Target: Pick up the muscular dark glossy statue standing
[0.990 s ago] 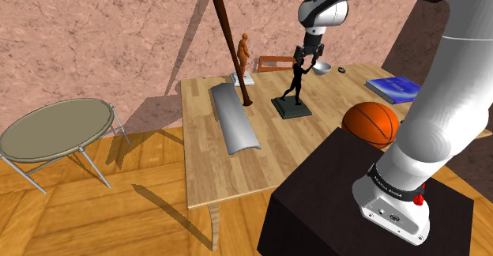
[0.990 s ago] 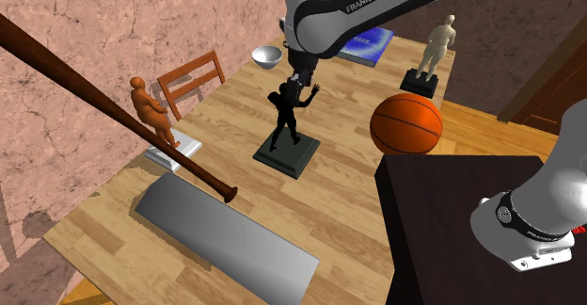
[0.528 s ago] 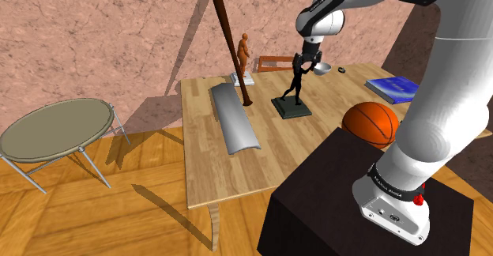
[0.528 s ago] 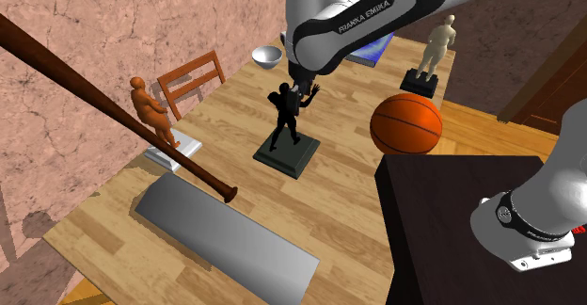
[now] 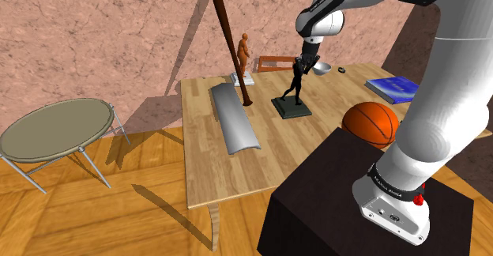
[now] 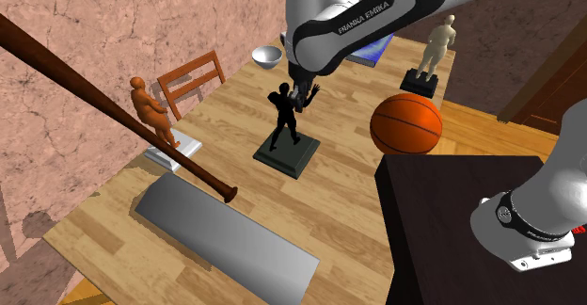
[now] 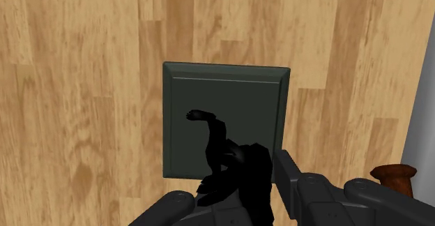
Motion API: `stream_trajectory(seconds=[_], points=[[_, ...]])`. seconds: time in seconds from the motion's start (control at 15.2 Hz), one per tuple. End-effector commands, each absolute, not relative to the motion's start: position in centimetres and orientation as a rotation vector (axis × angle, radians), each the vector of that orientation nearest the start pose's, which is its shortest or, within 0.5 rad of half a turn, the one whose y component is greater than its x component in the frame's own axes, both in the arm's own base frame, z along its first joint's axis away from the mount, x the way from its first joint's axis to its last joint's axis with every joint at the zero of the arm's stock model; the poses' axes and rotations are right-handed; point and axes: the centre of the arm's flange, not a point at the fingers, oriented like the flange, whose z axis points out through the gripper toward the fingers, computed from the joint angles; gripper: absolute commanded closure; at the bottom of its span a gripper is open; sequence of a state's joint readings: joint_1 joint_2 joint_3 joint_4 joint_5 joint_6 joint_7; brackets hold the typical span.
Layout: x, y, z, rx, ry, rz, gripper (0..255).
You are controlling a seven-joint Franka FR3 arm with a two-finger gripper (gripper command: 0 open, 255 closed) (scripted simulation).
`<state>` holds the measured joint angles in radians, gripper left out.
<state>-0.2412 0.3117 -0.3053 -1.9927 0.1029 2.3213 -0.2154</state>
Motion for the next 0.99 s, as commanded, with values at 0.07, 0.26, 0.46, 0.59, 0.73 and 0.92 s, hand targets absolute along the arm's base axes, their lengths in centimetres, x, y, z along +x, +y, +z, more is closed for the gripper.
stream_trajectory(seconds=[0.07, 0.26, 0.46, 0.59, 0.73, 0.92], points=[[52.2, -30.8, 31.5, -3.11, 0.605, -0.039, 255], [52.2, -30.8, 33.1, -3.11, 0.605, -0.039, 255], [52.2, -30.8, 34.7, -3.11, 0.605, -0.039, 255], [52.2, -30.8, 35.7, -3.11, 0.605, -0.039, 255], [52.2, -30.8, 36.8, -3.11, 0.605, -0.039, 255], [52.2, -30.8, 38.4, -3.11, 0.605, -0.039, 255]])
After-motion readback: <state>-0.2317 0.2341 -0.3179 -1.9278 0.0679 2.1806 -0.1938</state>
